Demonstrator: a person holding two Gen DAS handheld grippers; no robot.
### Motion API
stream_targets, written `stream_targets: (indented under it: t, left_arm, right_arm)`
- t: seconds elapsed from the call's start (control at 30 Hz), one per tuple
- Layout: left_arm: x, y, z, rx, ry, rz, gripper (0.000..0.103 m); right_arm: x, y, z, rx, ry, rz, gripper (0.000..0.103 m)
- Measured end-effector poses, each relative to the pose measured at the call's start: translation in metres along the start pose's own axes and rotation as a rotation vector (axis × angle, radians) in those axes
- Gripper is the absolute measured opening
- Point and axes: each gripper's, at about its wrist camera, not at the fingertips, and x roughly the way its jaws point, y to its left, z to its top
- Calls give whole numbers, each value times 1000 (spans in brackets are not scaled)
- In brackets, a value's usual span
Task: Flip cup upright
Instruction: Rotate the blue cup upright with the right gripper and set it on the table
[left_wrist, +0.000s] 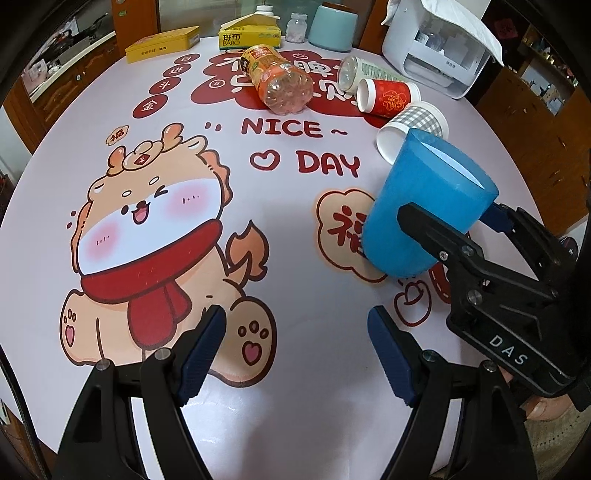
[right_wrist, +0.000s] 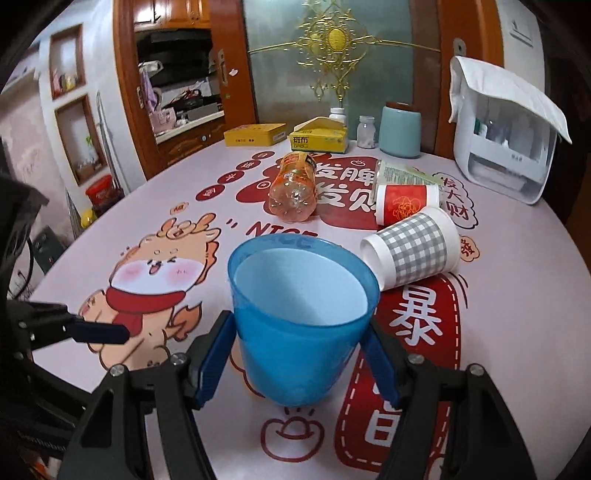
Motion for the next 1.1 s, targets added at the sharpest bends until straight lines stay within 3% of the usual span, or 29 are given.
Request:
stream_targets:
  t: [0.33,0.63,1.1]
  left_arm:
    - [-7,5,-6,-11,-13,7,78]
    - [-18,0,-10,-5,-35,15,78]
    - [-43,-22,-19,31,-53,-8,79]
  right_arm:
    - [-11,11,-13,-59,36,-19,68]
    - [-22,6,-16,-13,61,33,68]
    - [-57,1,-20,26,68,-3,68]
